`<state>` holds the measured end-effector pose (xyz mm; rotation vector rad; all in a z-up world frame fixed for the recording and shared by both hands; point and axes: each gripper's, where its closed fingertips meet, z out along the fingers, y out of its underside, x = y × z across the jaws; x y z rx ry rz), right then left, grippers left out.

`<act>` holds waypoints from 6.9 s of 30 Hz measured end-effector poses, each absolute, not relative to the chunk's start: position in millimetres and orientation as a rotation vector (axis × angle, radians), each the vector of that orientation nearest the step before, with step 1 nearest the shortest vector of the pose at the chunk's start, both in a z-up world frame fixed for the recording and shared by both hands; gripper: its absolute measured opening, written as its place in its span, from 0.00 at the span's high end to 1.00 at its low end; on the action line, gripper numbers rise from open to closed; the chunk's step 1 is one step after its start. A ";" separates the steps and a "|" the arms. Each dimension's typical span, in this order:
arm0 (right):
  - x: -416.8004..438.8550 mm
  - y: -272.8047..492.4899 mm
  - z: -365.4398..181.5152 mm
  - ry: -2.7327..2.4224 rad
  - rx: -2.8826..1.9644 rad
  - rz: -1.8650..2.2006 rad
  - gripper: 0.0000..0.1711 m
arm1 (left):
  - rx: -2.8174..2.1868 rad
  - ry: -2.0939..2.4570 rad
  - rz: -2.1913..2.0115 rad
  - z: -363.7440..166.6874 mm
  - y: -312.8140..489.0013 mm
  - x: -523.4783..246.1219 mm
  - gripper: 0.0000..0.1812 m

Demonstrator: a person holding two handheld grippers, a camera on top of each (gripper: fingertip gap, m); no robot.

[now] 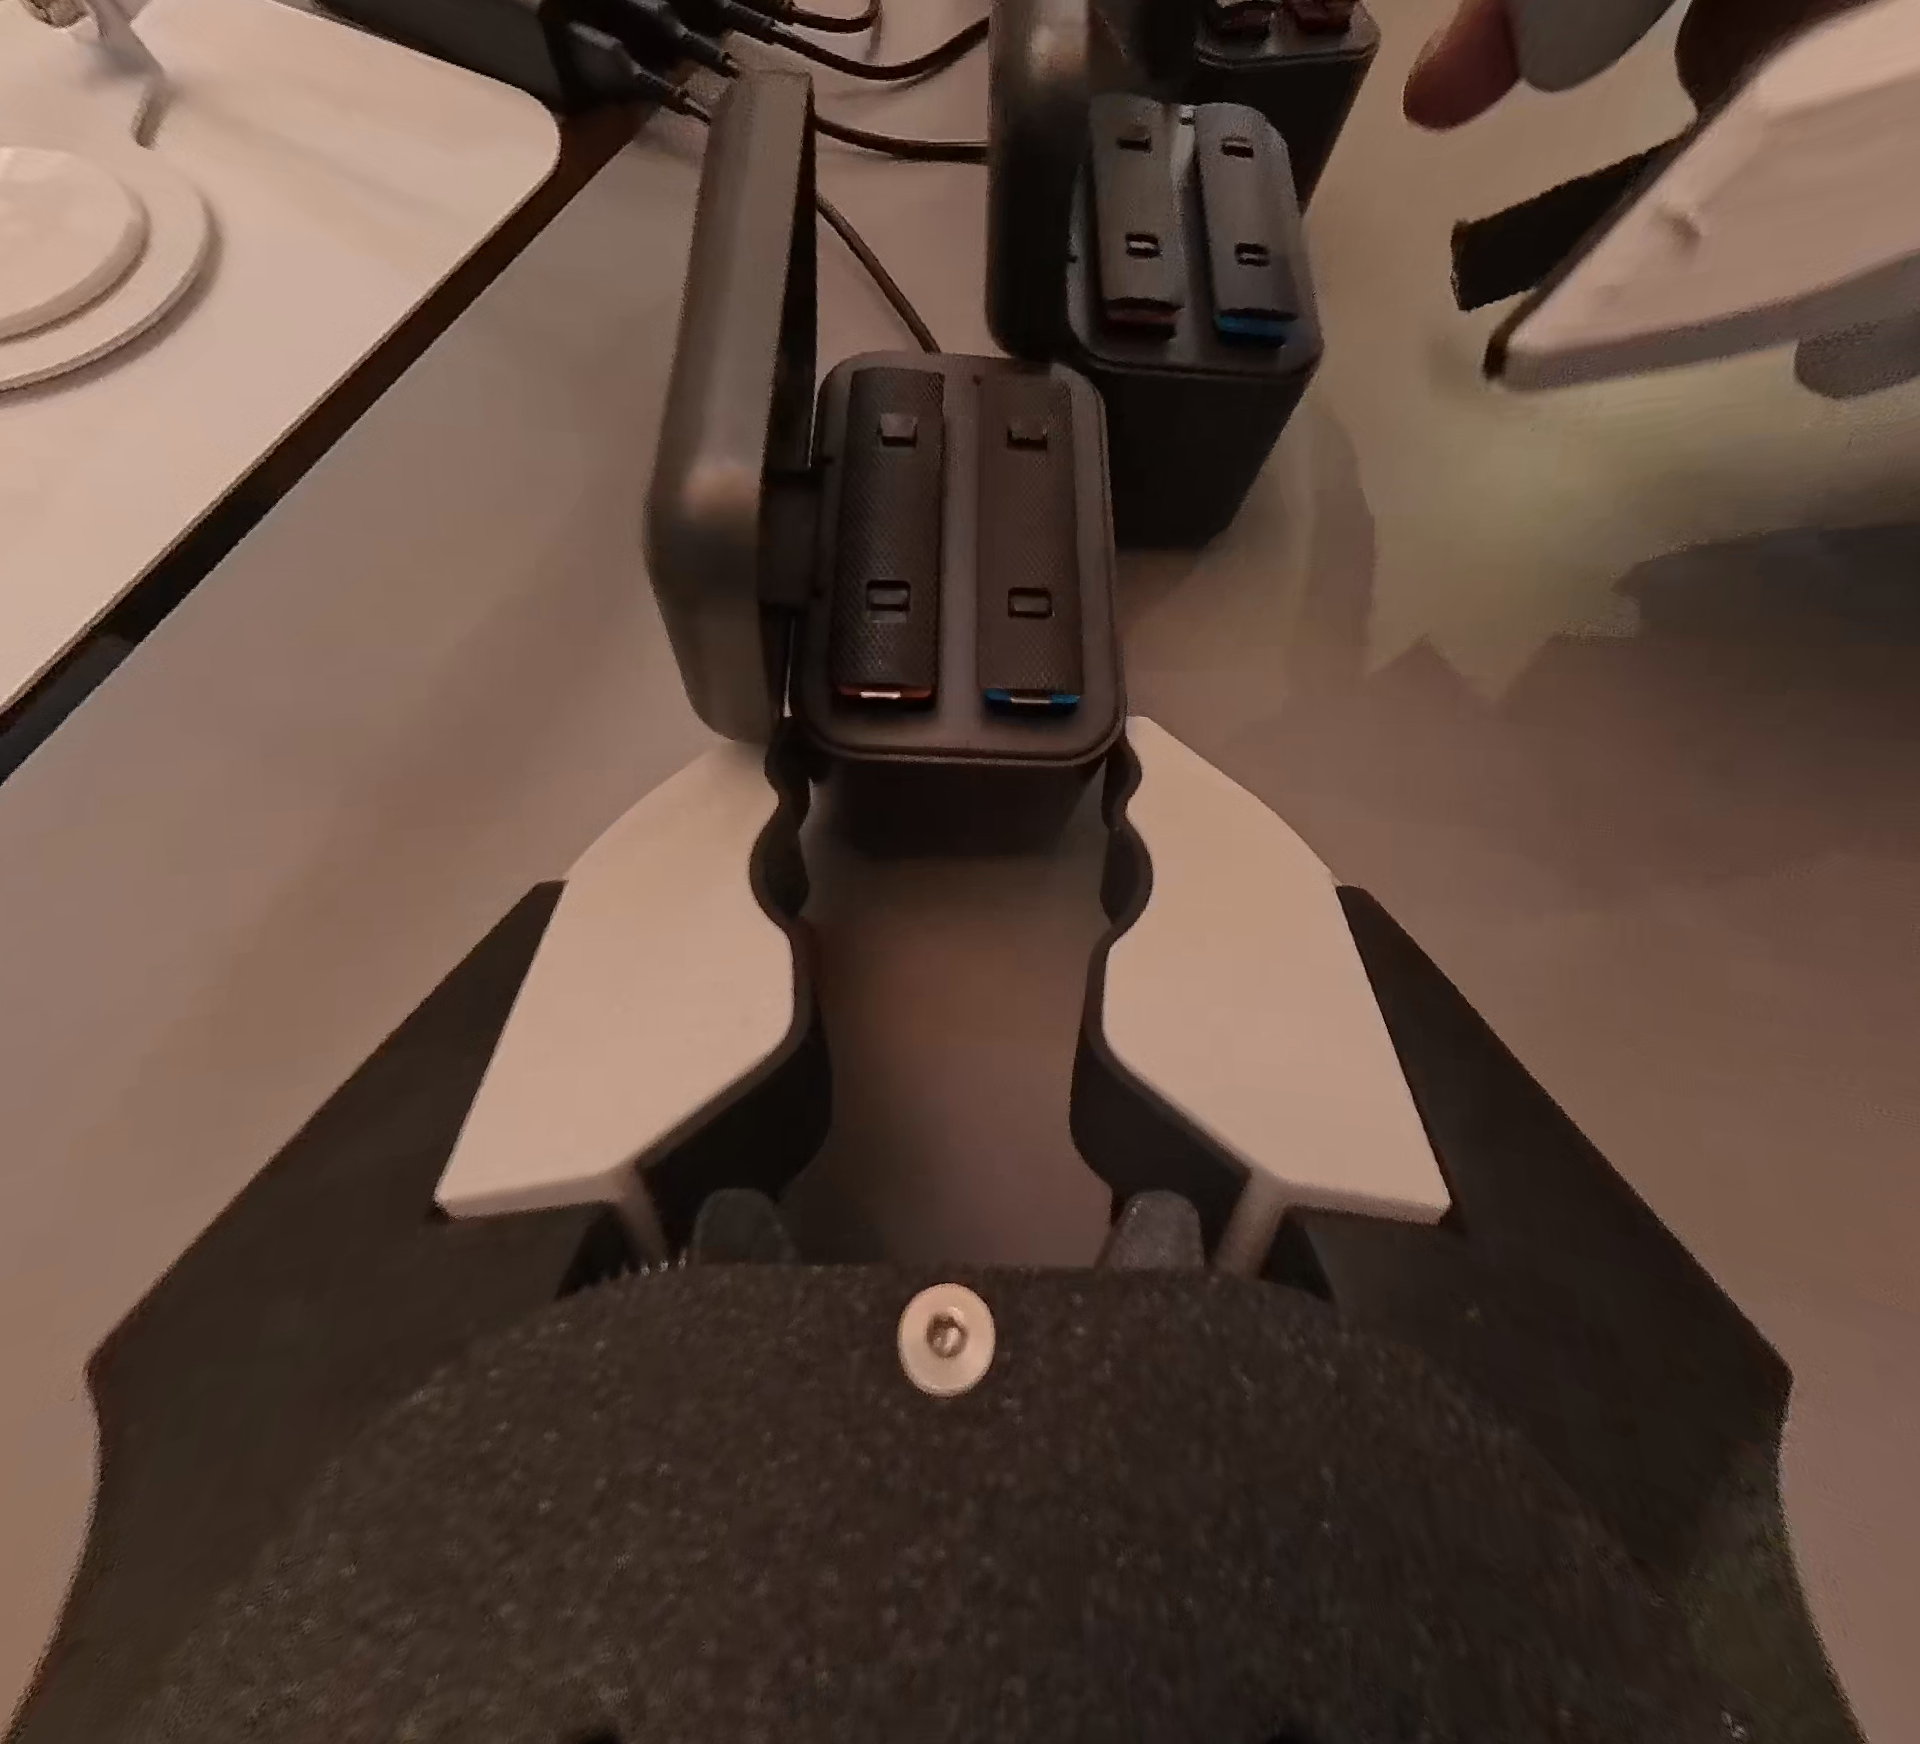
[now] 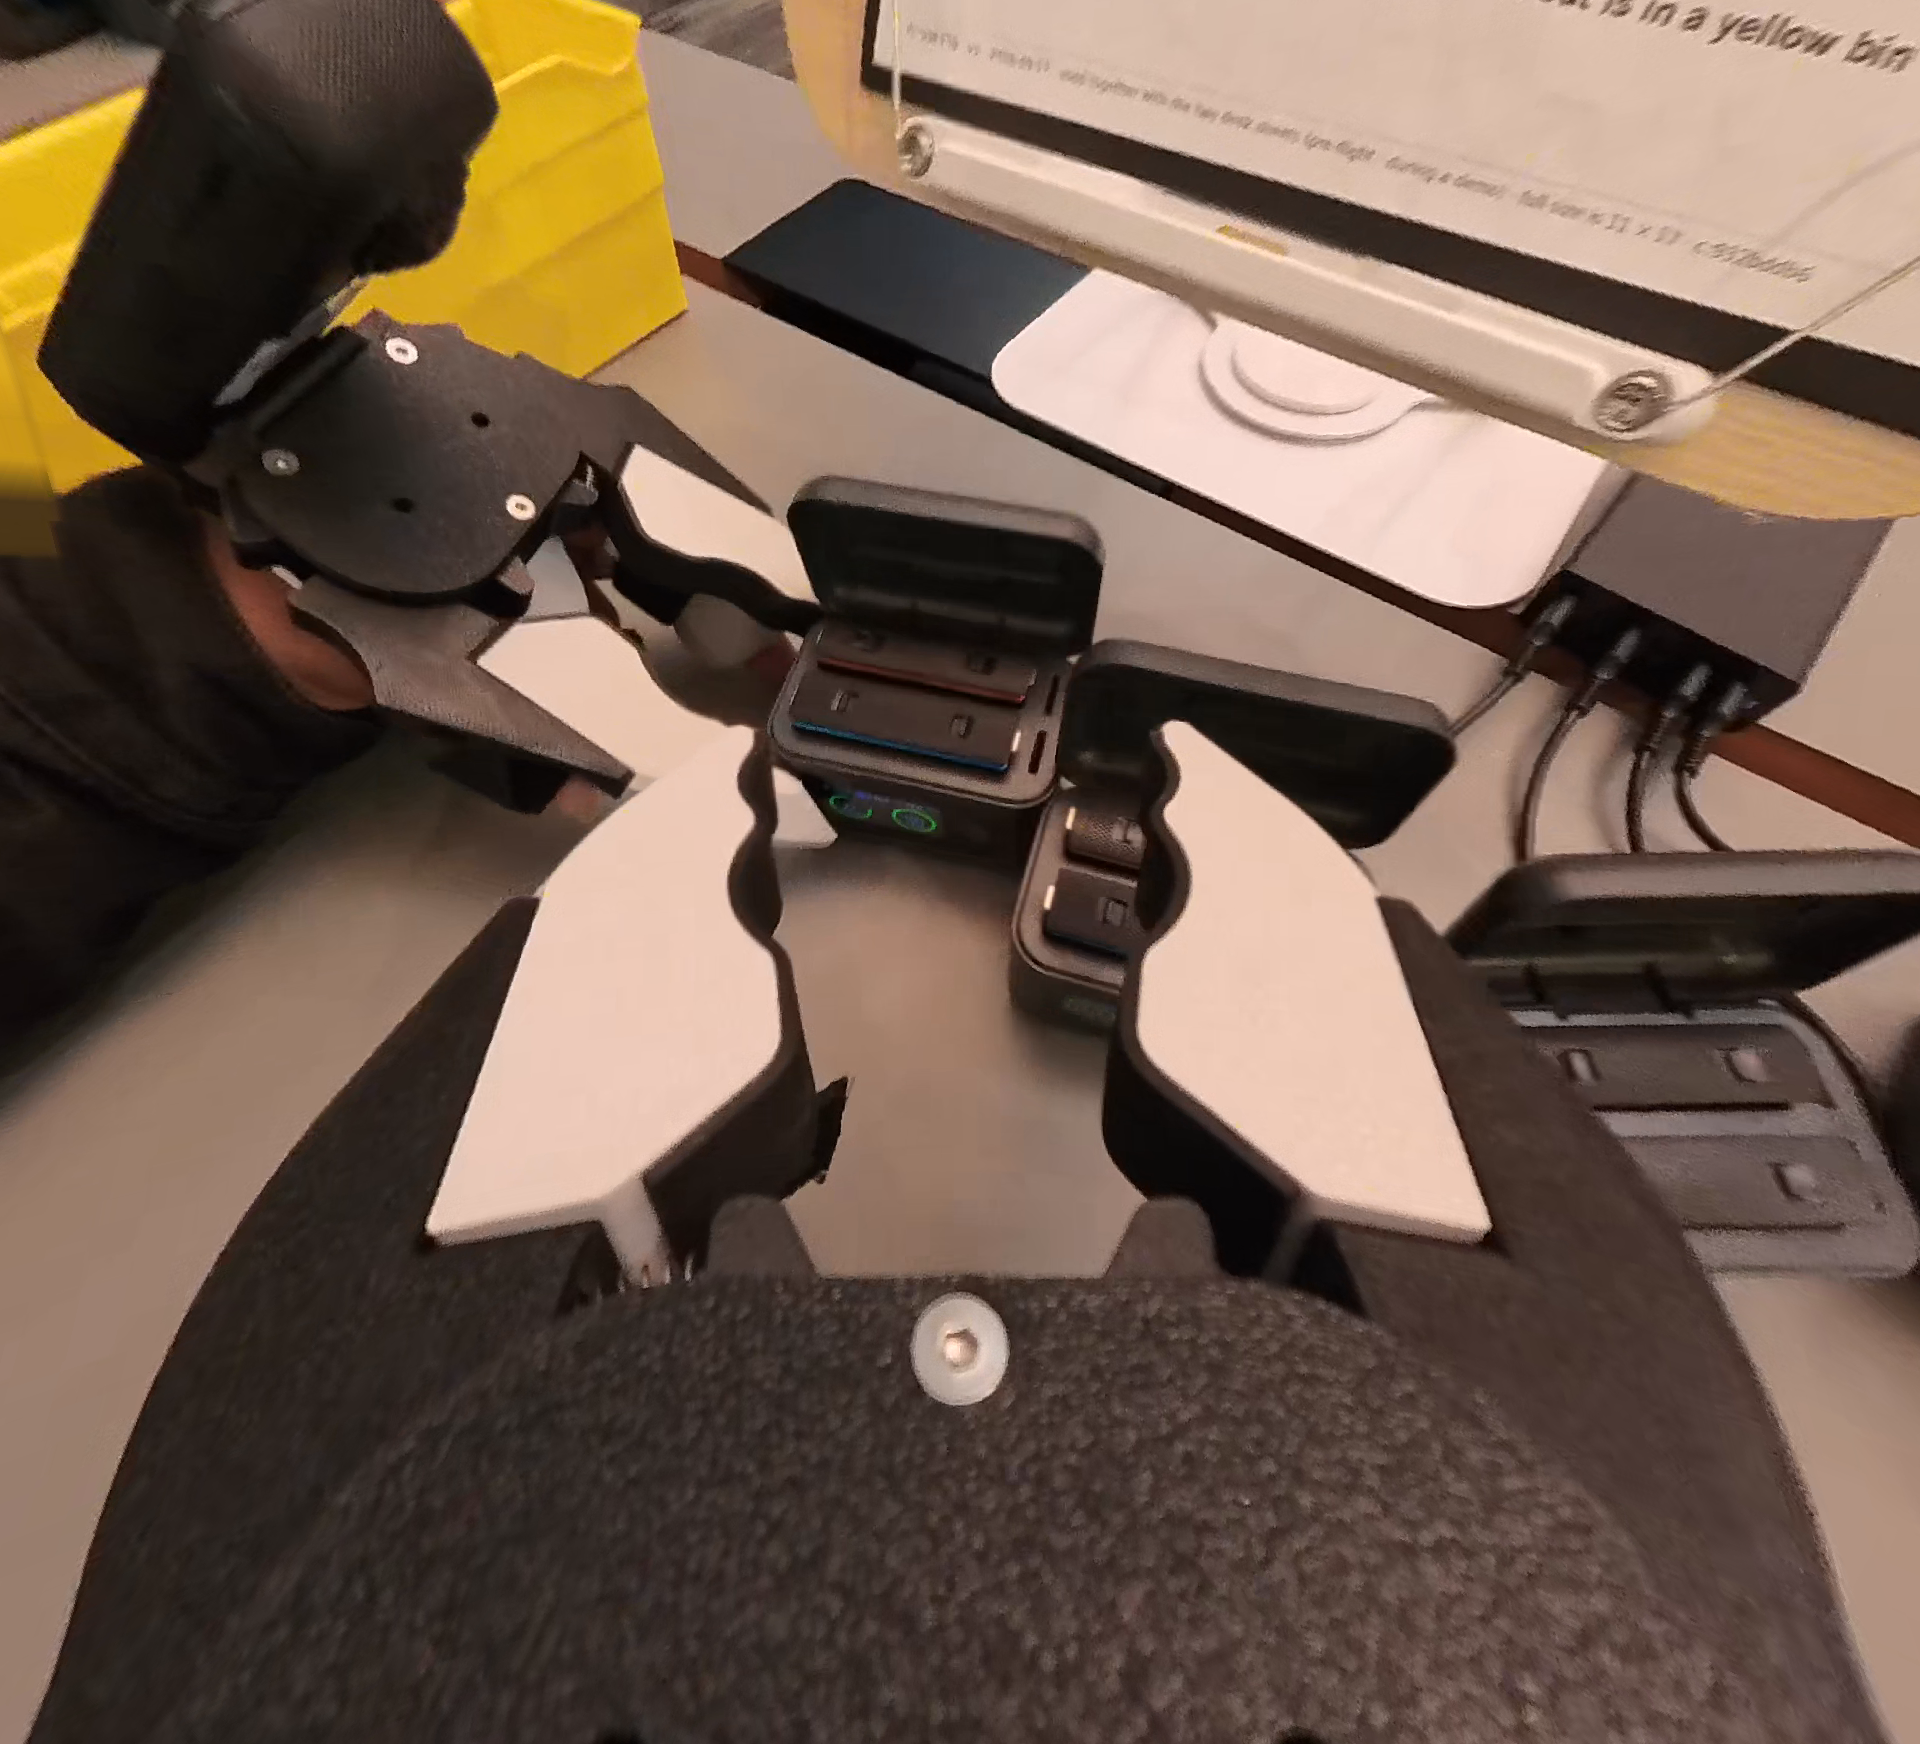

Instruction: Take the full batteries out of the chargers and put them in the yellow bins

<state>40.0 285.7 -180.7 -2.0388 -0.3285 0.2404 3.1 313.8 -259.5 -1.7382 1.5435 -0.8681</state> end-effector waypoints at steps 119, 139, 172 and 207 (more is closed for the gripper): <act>387.5 158.0 -104.4 0.363 -1.961 -0.188 0.66 | -1.791 1.445 -0.652 -265.1 349.1 -13.0 0.70; 429.3 138.4 -195.4 0.568 -2.044 -0.417 0.66 | -1.780 1.432 -0.628 -264.9 352.5 -14.7 0.71; 270.2 173.9 -124.0 -0.006 -1.860 -0.094 0.62 | -1.805 1.351 -0.503 -266.8 370.4 -20.2 0.76; 118.1 255.0 -264.3 -0.308 -2.209 0.126 0.61 | -1.679 1.681 -0.594 -266.4 279.2 54.3 0.63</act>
